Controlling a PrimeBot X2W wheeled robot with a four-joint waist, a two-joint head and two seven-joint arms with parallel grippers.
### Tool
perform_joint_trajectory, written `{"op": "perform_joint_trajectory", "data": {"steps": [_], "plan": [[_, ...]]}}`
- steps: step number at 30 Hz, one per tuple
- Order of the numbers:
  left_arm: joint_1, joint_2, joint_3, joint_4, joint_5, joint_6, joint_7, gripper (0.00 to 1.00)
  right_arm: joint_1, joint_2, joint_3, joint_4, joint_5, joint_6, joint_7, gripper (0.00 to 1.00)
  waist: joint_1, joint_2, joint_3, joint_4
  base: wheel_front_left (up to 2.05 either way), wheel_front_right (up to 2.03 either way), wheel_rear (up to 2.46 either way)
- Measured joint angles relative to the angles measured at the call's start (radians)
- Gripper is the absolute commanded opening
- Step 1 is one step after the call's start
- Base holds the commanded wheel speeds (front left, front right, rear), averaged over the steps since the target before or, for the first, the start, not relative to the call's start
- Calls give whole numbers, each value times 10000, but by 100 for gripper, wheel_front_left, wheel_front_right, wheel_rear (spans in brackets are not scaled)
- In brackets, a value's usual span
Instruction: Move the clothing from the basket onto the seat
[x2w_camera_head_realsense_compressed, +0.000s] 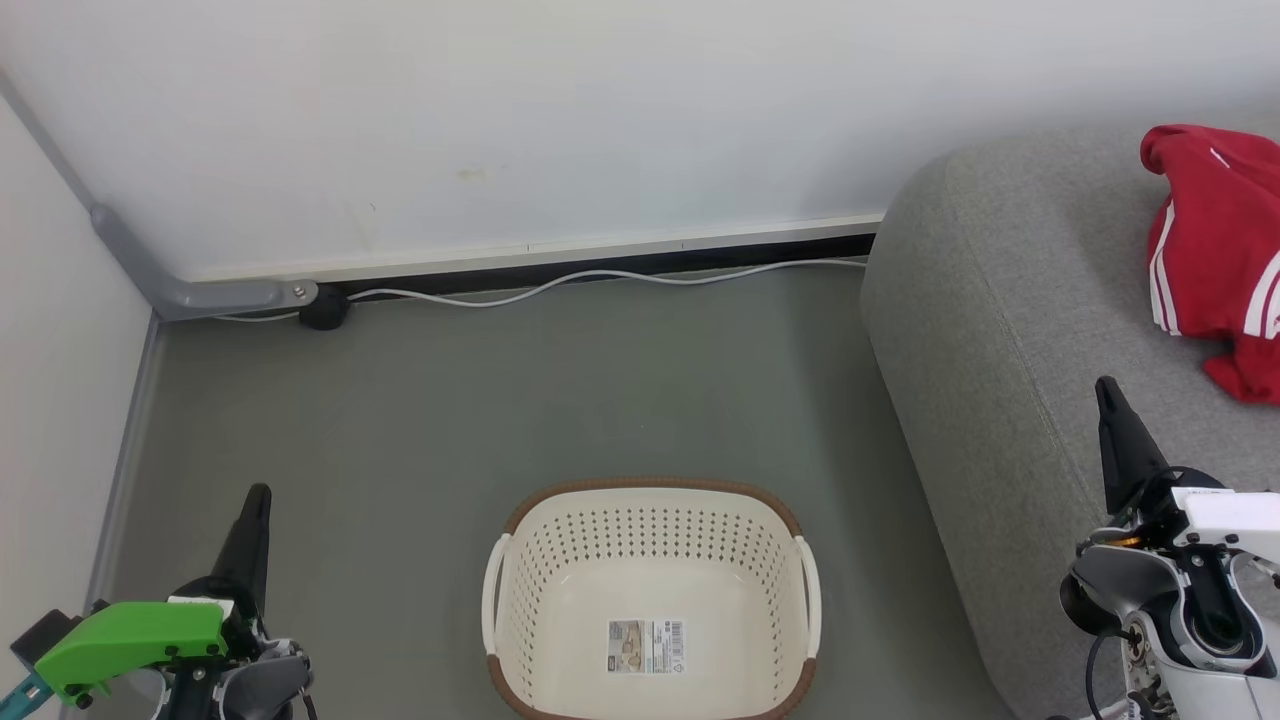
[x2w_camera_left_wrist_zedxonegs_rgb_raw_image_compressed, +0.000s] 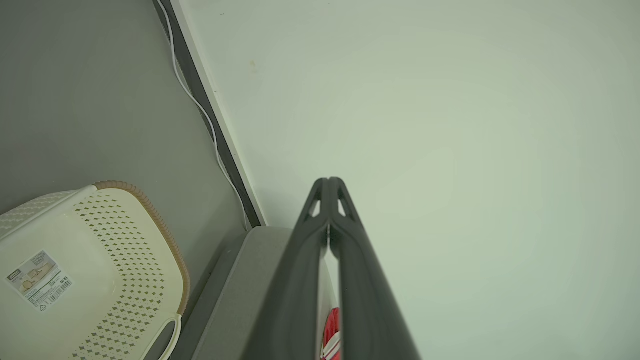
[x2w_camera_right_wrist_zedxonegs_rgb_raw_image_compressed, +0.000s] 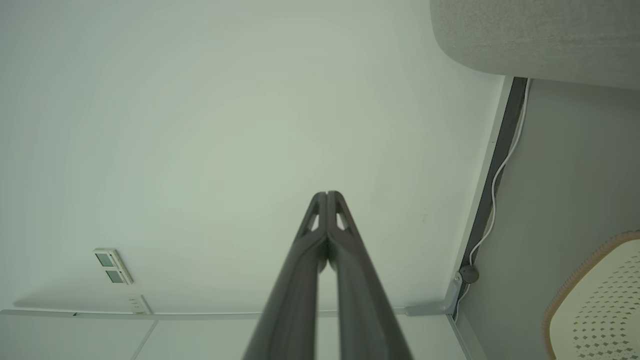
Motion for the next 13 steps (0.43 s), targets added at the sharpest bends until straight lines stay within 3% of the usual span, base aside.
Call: {"op": "perform_joint_trajectory", "data": {"steps": [13], "plan": [[0,-2,8,-4,0,0,8,0,0,0,0,-2,0,0,0,0,1,0,0,0,0,0,0]]}}
